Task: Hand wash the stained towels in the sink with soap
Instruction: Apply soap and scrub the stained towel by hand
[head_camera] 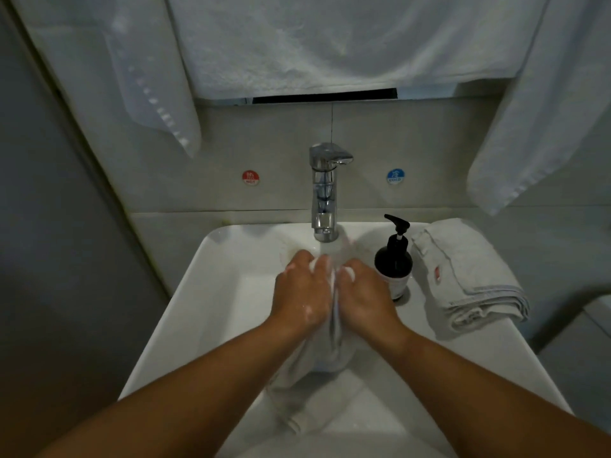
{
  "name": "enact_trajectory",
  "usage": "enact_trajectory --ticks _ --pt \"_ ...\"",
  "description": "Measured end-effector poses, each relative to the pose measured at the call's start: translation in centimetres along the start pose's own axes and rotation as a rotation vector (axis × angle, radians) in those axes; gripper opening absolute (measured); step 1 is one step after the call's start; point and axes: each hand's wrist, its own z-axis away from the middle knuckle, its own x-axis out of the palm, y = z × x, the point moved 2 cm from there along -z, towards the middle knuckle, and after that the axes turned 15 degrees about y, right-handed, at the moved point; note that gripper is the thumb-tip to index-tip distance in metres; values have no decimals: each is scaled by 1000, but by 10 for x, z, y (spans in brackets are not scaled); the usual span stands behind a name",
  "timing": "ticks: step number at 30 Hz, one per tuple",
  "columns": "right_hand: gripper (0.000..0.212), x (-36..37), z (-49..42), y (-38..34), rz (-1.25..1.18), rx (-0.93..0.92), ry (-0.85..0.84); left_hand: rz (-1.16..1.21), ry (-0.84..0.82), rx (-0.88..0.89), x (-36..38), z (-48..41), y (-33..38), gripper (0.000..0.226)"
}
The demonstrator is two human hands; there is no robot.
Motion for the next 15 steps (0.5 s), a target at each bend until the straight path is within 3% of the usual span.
enact_trajectory --ticks 4,6,9,12,15 --pt "14 -1 21 -27 -58 -196 19 64 30 -157 9 -6 -19 35" --pt "15 -1 3 -20 -65 -162 97 120 -22 -176 10 10 -18 33" --pt "25 0 -13 -2 25 -26 19 108 -44 -55 7 17 -4 25" --pt "25 3 3 -5 40 -92 -12 100 77 -73 3 -8 -5 23" --pt "21 -3 13 -24 -74 -220 40 118 35 -149 3 -9 -17 34"
